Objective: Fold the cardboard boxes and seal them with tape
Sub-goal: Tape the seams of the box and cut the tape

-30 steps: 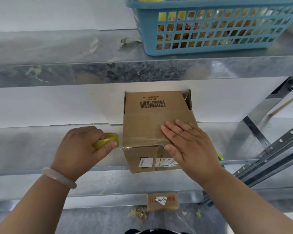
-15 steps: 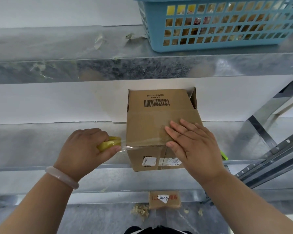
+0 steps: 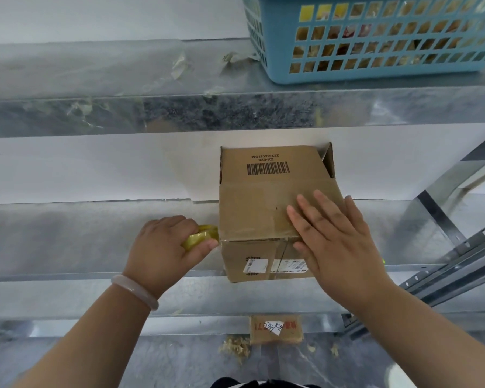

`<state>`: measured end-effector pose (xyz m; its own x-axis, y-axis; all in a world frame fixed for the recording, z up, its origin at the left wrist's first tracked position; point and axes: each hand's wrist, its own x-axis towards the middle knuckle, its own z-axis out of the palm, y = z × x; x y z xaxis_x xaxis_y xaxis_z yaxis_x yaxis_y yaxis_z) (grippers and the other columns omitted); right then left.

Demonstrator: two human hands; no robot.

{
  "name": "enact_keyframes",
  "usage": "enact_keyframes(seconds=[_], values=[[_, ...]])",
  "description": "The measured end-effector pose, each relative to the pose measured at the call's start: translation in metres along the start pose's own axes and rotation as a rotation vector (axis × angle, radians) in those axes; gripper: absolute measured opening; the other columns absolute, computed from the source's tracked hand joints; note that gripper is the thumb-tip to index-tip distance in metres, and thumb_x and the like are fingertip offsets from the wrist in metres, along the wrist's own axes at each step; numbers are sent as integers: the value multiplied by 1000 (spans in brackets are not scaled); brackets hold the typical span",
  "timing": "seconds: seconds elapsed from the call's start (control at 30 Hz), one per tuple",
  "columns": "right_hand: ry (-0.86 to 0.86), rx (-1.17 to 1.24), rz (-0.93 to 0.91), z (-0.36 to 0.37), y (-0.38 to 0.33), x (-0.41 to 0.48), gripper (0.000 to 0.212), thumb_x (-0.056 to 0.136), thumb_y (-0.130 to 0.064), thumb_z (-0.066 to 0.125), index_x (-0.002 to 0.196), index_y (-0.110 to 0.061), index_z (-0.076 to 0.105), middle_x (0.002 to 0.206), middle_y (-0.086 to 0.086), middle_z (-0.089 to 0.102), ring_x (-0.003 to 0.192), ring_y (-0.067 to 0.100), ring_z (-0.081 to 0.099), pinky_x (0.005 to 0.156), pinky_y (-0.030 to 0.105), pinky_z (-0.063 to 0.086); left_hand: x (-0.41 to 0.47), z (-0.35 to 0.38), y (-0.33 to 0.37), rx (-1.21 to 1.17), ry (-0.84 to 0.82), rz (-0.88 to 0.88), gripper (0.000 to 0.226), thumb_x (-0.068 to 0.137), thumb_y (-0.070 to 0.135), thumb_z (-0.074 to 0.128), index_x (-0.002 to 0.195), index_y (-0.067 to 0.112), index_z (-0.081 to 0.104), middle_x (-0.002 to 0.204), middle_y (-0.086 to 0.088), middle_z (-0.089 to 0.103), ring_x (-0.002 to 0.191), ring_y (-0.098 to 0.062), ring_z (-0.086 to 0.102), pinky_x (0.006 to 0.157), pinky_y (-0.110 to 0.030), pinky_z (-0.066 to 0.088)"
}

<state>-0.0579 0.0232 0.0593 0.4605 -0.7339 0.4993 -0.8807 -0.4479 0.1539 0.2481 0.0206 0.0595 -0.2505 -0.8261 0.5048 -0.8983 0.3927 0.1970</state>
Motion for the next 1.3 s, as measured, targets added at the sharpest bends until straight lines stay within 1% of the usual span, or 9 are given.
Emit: enact_keyframes(seconds=[0.17,0.3,0.43,0.57,0.67,0.77,0.9,1.07,1.3], values=[[11,97,-62,-7,-31,14,54,103,-42,29,147,-12,38,153,5,39,146,22,28,117,47,23,0,2,1,-23,13,-38,54,88,67,36,67,20,55,60,13,40,52,-12,40,56,-26,34],[221,327,-40,11,-54,26,33,101,-37,49,127,-25,65,131,-9,62,130,17,52,107,44,42,-1,3,3,-18,5,-55,44,85,60,45,67,21,55,59,12,42,52,-13,41,55,-26,34],[368,345,-6,23,-58,26,22,93,-34,66,114,-30,73,121,-14,67,121,13,59,99,41,47,-4,4,4,-48,-9,-89,43,85,60,44,67,23,55,59,12,42,51,-12,43,50,-24,33],[378,356,-12,25,-58,30,20,92,-31,69,111,-29,74,119,-14,68,119,14,61,94,43,50,-5,2,0,-117,-34,-123,42,84,64,43,75,26,61,66,12,51,57,-9,48,50,-18,32],[381,349,-27,25,-58,26,21,92,-30,68,113,-29,74,121,-13,67,120,15,60,94,44,50,-9,-3,-7,-268,-47,-110,41,83,64,47,102,32,63,84,16,57,74,-5,53,61,-15,41],[386,340,-44,23,-59,21,22,92,-29,69,113,-28,73,122,-12,66,121,15,60,94,44,50,-16,-8,-13,-342,-41,-30,48,90,62,42,125,31,57,88,21,47,81,1,49,67,-7,38],[386,326,-58,21,-62,15,22,91,-29,69,113,-28,73,123,-12,66,120,16,60,93,45,51,-20,-9,-20,-274,-56,102,45,92,56,45,124,29,60,89,13,47,72,-2,47,61,-16,42],[381,325,-62,19,-62,15,22,91,-29,70,112,-28,73,122,-11,66,120,15,60,94,44,51,-13,-6,-27,-59,-38,274,58,92,61,36,115,20,70,76,2,55,51,-14,51,50,-21,42],[341,357,-23,19,-60,25,19,93,-32,67,110,-29,74,120,-12,67,120,13,60,95,43,50,0,4,-35,-99,-136,246,67,90,68,30,121,20,65,79,4,55,55,-13,54,49,-24,48]])
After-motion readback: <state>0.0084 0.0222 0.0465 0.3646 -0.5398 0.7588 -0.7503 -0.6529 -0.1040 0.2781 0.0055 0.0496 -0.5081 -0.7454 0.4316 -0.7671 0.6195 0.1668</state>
